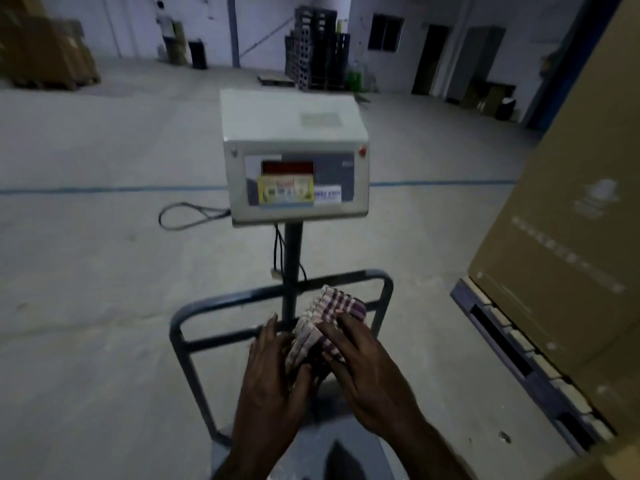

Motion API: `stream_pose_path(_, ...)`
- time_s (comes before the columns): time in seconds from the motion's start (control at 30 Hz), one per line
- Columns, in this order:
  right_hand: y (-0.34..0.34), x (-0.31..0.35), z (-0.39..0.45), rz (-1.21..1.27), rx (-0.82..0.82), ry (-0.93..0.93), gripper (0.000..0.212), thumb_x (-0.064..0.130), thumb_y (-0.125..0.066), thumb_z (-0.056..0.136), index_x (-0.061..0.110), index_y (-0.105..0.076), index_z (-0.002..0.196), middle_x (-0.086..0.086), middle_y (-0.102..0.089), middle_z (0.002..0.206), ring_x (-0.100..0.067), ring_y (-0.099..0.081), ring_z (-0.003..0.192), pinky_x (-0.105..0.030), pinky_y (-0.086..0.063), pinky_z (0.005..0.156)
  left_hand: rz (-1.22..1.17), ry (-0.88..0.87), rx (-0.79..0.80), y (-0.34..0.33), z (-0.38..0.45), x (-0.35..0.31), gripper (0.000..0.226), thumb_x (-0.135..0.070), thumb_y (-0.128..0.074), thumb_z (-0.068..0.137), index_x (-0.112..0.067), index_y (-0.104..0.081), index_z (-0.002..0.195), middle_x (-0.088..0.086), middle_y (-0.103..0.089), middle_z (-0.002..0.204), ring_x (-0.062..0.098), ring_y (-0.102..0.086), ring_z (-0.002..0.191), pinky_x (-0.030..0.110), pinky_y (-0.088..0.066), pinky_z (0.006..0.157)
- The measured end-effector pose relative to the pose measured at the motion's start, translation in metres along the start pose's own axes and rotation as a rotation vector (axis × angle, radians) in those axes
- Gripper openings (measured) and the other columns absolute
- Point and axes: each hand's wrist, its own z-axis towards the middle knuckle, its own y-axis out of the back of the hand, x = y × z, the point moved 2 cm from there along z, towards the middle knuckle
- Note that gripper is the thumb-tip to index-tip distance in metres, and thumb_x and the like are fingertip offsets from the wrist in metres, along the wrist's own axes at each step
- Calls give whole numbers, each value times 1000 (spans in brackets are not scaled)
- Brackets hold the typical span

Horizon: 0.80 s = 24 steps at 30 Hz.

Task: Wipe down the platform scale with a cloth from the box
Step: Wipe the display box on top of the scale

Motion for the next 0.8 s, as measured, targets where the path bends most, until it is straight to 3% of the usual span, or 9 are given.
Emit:
stream_pose_path(0.1,54,30,37,-85,-93,12,46,51,-25,101,42,-33,146,-7,-35,154,-24,-33,141,-30,-28,109,11,-126,-5,39,50,-48,56,-38,-49,86,-37,-29,139,8,-40,151,25,-38,139,57,-41,103)
stream_pose_path(0.2,92,57,79,-132,-200,28,50,43,-36,97,40,-32,147,-13,-33,155,-30,-31,142,-41,-32,111,52,-242,-48,71,96,-78,57,-35,-48,88,-26,-33,142,6,-31,155,16,-22,146,57,-34,110)
stream_pose_path(0.33,117,89,143,-136,-280,47,52,43,-39,96,36,-34,147,-18,-31,155,-35,-28,142,-53,-36,110,95,-311,-103,107,151,-90,59,-31,-50,88,-10,-39,142,16,-28,156,28,-22,146,55,-30,112)
stream_pose_path(0.43,110,104,186,-182,-227,38,53,51,-32,97,40,-29,149,-17,-22,159,-34,-20,146,-57,-26,114,169,-333,-122,128,182,-79,61,-31,-51,90,-7,-37,144,14,-23,157,28,-17,148,49,-23,116)
stream_pose_path(0.57,68,109,221,-226,-107,8,56,64,-12,97,49,-15,151,-10,-1,164,-23,5,151,-53,-9,120,252,-282,-81,142,198,-44,63,-34,-44,92,-10,-30,148,9,-14,160,23,-11,149,42,-15,119)
stream_pose_path(0.63,43,114,230,-247,-86,3,58,63,-14,99,44,-11,153,-10,6,163,-21,12,150,-52,-3,120,236,-252,-71,147,200,-28,61,-34,-41,94,-11,-30,149,7,-13,160,20,-10,149,39,-12,120)
stream_pose_path(0.8,12,113,236,-360,-136,24,63,59,-29,100,37,-7,155,-11,9,163,-25,11,150,-52,7,119,200,-185,-50,150,201,-10,59,-34,-38,96,-15,-29,150,1,-10,162,15,-6,150,33,-5,121)
